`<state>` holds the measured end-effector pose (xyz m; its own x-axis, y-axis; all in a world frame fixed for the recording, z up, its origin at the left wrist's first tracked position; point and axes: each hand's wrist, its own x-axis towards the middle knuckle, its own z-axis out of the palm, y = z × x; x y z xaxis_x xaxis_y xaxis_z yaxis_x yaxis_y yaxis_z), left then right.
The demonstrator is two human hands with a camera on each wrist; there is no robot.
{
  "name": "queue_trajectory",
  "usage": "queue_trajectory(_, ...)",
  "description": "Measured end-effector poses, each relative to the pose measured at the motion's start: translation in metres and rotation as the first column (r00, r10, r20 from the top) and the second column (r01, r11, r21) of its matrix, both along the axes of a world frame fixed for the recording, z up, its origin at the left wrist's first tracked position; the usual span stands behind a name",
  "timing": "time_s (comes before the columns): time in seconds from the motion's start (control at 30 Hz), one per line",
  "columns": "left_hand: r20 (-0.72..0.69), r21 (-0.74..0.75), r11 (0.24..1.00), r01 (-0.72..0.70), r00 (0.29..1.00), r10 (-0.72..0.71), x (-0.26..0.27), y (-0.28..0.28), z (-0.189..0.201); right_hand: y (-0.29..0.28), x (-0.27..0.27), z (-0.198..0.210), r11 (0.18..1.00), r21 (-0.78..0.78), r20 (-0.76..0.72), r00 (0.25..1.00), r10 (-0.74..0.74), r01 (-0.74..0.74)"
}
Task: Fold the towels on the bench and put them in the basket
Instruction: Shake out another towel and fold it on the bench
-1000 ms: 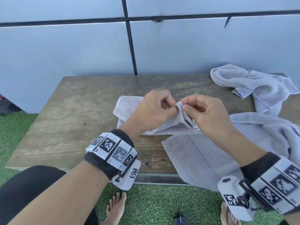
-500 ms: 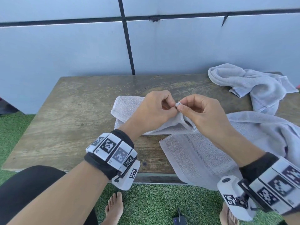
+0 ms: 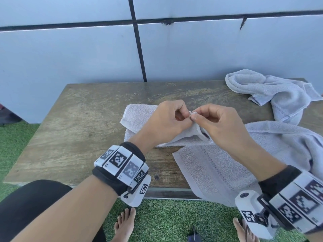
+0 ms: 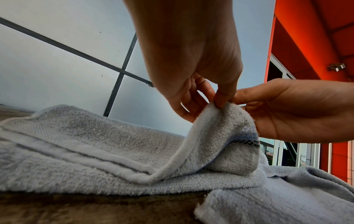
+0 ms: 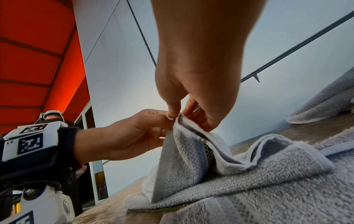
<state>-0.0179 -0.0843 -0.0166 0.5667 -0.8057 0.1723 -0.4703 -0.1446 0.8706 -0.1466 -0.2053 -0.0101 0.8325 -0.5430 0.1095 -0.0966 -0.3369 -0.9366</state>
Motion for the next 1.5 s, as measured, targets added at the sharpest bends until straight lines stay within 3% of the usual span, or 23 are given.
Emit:
queue_trajectory(0.23,0.006,-0.006,0.997,0.078,0.997,-0.078,0.002,0.002,-0.002,0.000,0.002,-0.001,0.990,-0.138,-0.003,1.000,0.002,-0.003)
queue_trajectory(0.47,0.058,0.175,0.982,0.071,0.995,-0.083,0.007,0.011,-0.003,-0.005,0.003,0.005,0.980,-0.198,0.067,0.998,0.012,0.001)
queue_trajectory(0.77,0.106,0.197,0.980,-0.019,0.994,-0.002,0.032,0.049,0.014,-0.031,-0.006,0.028,0.967,-0.174,0.268,0.954,-0.136,0.187)
queue_trajectory(1.1,0.237,0.236,0.951,-0.199,0.961,0.142,0.045,0.106,0.110,-0.050,-0.016,0.106,0.930,-0.045,0.342,0.881,-0.328,0.364)
queue_trajectory(1.23,0.281,0.195,0.955,-0.224,0.946,0.164,0.046,0.127,0.146,-0.060,-0.020,0.139,0.914,-0.077,0.270,0.891,-0.365,0.398)
queue_trajectory(1.37,0.336,0.211,0.955,-0.208,0.933,0.129,0.043,0.146,0.172,-0.061,-0.022,0.164,0.895,-0.212,0.214,0.912,-0.349,0.392)
queue_trajectory(1.5,0.357,0.149,0.964,-0.220,0.921,0.155,0.036,0.162,0.196,-0.053,-0.023,0.186,0.887,-0.205,0.208,0.904,-0.374,0.414)
